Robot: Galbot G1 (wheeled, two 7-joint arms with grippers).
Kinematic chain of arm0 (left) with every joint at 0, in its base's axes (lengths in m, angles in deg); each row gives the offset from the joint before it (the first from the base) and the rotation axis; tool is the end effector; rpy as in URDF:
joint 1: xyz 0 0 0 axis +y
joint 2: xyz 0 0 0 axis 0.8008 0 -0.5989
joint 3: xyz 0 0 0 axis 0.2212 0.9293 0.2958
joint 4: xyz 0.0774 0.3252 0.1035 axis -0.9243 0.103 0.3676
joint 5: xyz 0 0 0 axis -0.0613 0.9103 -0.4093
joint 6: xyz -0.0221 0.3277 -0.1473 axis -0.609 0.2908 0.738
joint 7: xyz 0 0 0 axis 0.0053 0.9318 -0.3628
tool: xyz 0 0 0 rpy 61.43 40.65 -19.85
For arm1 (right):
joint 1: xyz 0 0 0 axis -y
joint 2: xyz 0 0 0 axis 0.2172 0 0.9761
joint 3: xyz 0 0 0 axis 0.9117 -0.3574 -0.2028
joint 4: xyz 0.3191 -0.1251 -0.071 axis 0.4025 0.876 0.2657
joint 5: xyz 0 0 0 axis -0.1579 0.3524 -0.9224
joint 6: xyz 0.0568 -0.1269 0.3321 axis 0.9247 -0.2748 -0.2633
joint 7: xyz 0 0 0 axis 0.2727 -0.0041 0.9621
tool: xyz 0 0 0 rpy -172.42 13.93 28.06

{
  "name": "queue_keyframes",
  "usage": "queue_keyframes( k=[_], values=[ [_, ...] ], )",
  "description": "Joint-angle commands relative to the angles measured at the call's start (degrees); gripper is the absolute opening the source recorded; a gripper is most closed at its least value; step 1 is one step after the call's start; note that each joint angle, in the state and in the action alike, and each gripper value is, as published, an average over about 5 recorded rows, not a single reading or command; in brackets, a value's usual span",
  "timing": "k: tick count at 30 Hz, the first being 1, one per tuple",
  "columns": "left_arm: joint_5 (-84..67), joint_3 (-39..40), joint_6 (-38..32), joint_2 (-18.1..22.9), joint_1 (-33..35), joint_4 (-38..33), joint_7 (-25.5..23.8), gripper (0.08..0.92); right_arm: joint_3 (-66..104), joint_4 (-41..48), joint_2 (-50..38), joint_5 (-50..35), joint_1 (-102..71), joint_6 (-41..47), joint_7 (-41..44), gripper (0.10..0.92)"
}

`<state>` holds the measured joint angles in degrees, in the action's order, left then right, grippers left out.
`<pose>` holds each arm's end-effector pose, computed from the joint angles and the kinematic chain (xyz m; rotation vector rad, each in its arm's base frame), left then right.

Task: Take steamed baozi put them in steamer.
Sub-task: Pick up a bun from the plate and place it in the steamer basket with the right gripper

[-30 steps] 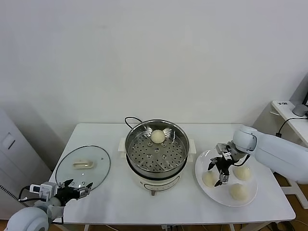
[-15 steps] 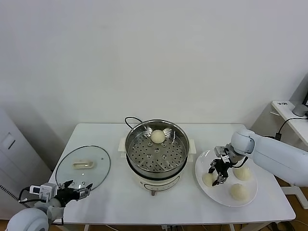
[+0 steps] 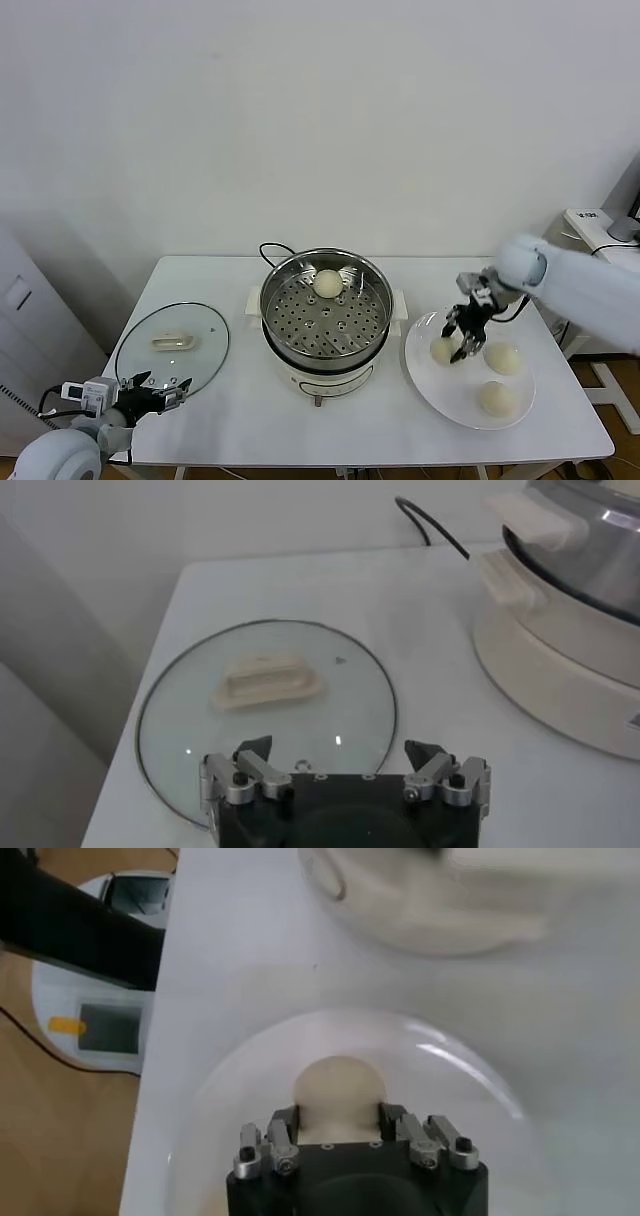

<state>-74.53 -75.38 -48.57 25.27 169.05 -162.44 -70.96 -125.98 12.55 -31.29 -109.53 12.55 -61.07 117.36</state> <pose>0.2311 0.1308 -0.2532 -0.1730 -2.4295 -0.1057 0.5416 -0.1587 -0.0928 1.4961 -1.3548 1.1684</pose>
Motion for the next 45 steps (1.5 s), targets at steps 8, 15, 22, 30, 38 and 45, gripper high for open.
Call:
queue_keyframes(
  k=[8,15,22,30,38,45],
  values=[
    [-0.03,0.03,-0.26,-0.44,-0.45,0.24,-0.06,0.823,-8.31,-3.59,8.13,-20.83,21.01,8.38,-0.33,0.501],
    [-0.03,0.27,-0.26,-0.56,-0.88,0.19,-0.05,0.823,-6.42,-2.78,15.09,-26.47,17.47,10.41,-6.58,0.501],
    [-0.04,0.19,-0.36,-0.7,-0.88,0.22,-0.05,0.823,-5.02,-0.41,22.88,-28.06,11.74,11.99,-12.18,0.501],
    [-0.03,0.15,-0.4,-0.56,-0.8,0.23,-0.01,0.823,-4.53,1.51,28.32,-27.3,5.89,14.16,-16.53,0.502],
    [-0.08,0.07,-0.52,-0.67,-0.86,0.35,-0.03,0.823,-3.97,3.07,30.84,-25.83,2.27,15.49,-19.31,0.501],
    [-0.09,0.04,-0.5,-0.47,-0.73,0.14,-0.01,0.823,-3.24,4.81,32.44,-23.75,-0.07,16.48,-20.92,0.501]
  ],
)
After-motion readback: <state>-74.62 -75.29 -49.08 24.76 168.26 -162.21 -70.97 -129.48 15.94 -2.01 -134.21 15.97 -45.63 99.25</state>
